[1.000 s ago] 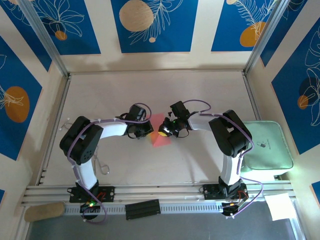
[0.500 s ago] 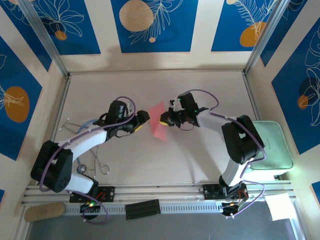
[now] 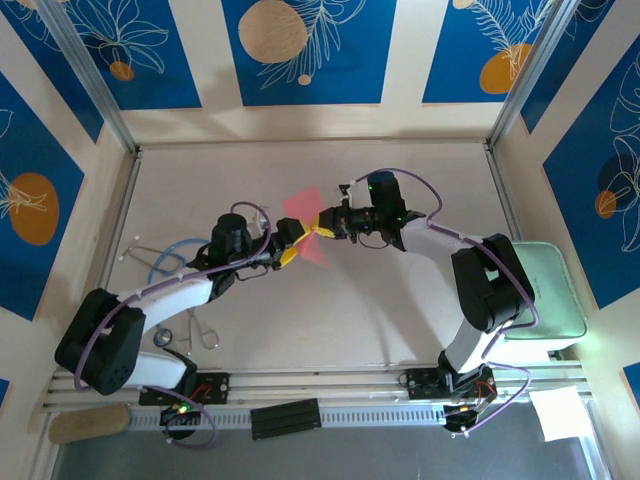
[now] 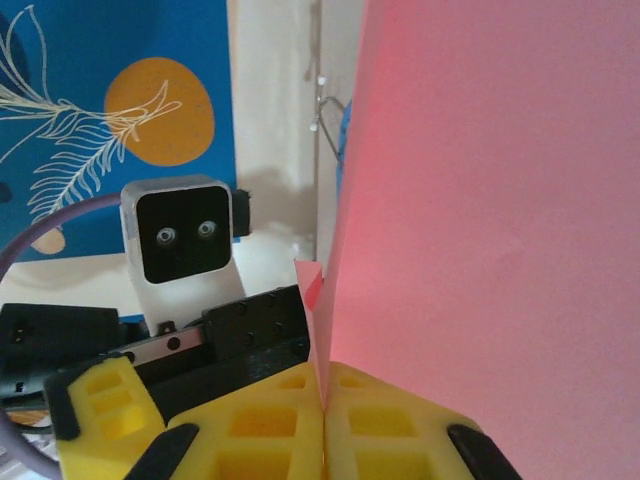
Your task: Fold a paper plane with a square sheet of paper (pick it up from the middle)
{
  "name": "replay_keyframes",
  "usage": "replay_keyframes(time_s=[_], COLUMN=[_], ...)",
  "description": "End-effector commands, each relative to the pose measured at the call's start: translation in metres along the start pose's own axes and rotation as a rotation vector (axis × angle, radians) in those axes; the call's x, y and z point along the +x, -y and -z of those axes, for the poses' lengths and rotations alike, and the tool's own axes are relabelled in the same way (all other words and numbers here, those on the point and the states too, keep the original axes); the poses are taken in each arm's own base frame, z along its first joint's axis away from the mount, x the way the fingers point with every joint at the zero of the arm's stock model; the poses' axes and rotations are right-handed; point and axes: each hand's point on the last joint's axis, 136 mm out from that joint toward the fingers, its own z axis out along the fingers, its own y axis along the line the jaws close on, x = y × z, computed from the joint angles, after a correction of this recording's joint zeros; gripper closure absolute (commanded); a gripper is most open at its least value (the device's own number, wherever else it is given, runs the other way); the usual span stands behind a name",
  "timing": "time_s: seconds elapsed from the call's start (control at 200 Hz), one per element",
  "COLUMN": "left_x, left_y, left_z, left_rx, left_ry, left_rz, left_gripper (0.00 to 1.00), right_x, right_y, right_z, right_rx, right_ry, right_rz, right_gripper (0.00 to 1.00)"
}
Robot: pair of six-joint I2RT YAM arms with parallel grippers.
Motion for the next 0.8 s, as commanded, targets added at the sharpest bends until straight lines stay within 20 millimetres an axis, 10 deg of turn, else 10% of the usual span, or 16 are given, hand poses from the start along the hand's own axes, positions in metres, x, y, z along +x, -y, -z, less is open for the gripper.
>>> replay_keyframes(time_s=[0.0,0.405,0.795], left_x=[-0.001,-0.005,-0.01], left_y=[0.026,0.017,0.016], left_z=[-0.006,-0.007,-0.009], left_rx=[0.12,0.077,0.058], left_ry=[-0.017,0.003,0.012], left_rz=[-0.006,-0.009,-0.005], left_gripper=[0.16,0.58,0.77], right_x=[0.006,0.006,0.006], right_y=[-0.023,-0.011,-0.001], right_z=[0.007,0.011,0.015], right_rx=[-0.061,-0.051,-0.026], right_ry=[-0.024,-0.022,-0.011], right_rz=[0.018,-0.011,-0.031], right_gripper=[0.92,0.91,0.83])
